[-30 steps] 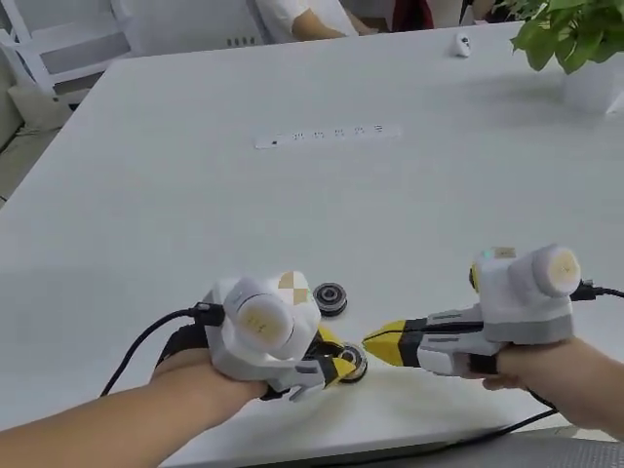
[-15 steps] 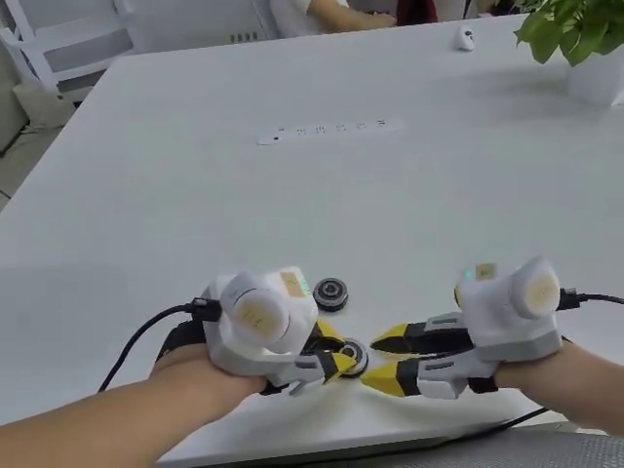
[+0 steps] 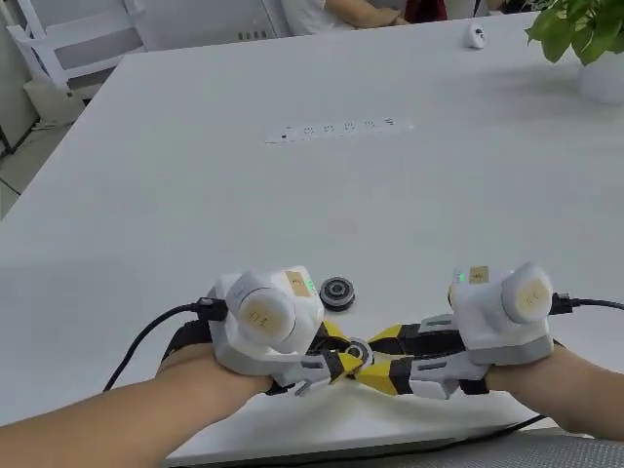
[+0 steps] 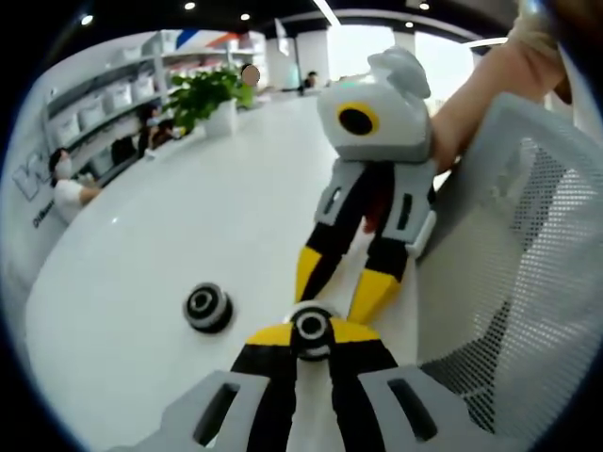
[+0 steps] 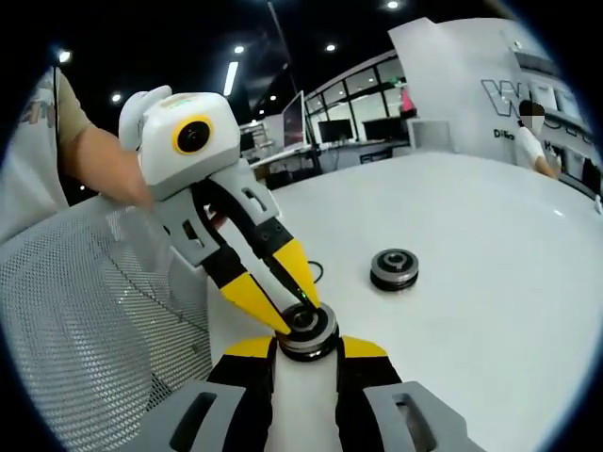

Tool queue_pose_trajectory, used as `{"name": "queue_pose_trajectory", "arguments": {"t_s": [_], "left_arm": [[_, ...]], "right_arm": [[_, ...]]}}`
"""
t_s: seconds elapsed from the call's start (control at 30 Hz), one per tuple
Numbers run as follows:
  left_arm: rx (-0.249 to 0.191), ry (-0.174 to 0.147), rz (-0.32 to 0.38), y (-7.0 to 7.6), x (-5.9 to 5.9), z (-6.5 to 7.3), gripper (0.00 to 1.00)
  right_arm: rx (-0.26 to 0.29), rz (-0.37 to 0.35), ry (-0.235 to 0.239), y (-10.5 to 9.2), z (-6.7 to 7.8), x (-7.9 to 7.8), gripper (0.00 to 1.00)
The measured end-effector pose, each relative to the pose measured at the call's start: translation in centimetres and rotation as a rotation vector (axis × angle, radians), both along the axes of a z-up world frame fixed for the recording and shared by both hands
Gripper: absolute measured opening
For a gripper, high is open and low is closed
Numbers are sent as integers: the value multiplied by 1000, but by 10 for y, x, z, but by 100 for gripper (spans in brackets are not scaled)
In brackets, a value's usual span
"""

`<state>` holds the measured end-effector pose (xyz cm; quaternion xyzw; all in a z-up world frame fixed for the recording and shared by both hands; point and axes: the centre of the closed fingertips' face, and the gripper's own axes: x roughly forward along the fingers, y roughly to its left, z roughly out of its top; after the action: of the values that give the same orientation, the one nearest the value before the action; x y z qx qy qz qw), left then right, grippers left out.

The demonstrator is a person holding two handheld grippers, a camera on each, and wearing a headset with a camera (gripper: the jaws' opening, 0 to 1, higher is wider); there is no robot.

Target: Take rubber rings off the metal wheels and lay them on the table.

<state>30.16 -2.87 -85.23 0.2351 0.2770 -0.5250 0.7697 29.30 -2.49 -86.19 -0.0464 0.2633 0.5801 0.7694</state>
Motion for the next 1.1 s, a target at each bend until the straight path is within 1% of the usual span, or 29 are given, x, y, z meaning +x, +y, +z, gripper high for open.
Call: {"name": "queue_pose_trajectory", "arguments": {"t_s": [0.1,0.17,0.23,0.27,0.3,0.37,0.43,0.6,0.67,0.83,0.9,0.97,1.03,1.07,1.1], "left_arm": [[-1,0,0,0,0,0,12],[-2,-1,0,0,0,0,12],[-5,-1,2,0,0,0,12],[-5,-1,4,0,0,0,12],[-5,-2,5,0,0,0,12],[-6,-2,6,0,0,0,12],[-6,-3,6,0,0,0,12],[-6,-2,9,0,0,0,12],[-5,-1,10,0,0,0,12],[-3,-4,14,0,0,0,12],[-1,-6,14,0,0,0,12],[1,-9,12,0,0,0,12],[4,-15,10,0,0,0,12],[4,-16,10,0,0,0,12],[3,-16,9,0,0,0,12]], "right_arm": [[-25,8,-21,-4,-2,-1,19],[-27,6,-25,-5,-2,-1,17],[-48,12,-49,-6,-3,-1,15],[-72,23,-77,-7,-4,0,13],[-68,26,-69,-7,-4,-2,13],[-76,21,-74,-7,-4,-1,10],[-88,26,-91,-9,-5,0,7],[-101,25,-98,-9,-6,0,3],[-110,25,-103,-11,-6,1,0],[-117,20,-101,-11,-6,2,0],[-115,1,-76,-12,-6,3,0],[-90,-31,-18,-12,-6,3,0],[-58,-49,6,-13,-4,4,0],[-27,-58,31,-12,-1,3,0],[-34,-70,40,-15,-3,4,0]]}}
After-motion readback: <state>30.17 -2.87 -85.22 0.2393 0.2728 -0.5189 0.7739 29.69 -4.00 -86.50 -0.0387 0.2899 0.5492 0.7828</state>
